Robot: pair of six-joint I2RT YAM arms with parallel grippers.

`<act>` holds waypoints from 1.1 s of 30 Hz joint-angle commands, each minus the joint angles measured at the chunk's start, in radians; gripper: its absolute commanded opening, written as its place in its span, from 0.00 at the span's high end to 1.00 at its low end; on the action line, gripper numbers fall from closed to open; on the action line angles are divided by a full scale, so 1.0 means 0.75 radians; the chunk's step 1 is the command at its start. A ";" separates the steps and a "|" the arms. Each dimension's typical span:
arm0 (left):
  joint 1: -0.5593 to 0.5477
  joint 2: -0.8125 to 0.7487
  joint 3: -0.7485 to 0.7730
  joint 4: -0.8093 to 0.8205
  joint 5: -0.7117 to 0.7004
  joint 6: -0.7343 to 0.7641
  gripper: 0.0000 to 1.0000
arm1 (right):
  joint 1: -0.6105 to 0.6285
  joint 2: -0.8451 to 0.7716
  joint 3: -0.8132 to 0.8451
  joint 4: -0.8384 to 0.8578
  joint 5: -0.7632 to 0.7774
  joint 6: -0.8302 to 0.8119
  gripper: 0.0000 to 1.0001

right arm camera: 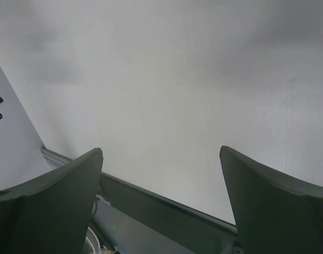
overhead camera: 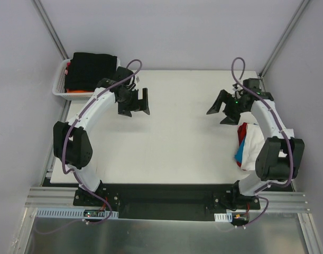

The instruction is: Fold and stack the t-shirts

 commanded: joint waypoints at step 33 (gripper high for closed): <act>0.031 -0.306 0.217 -0.238 -0.808 0.007 0.01 | 1.093 0.627 0.826 -0.558 0.929 -0.207 0.04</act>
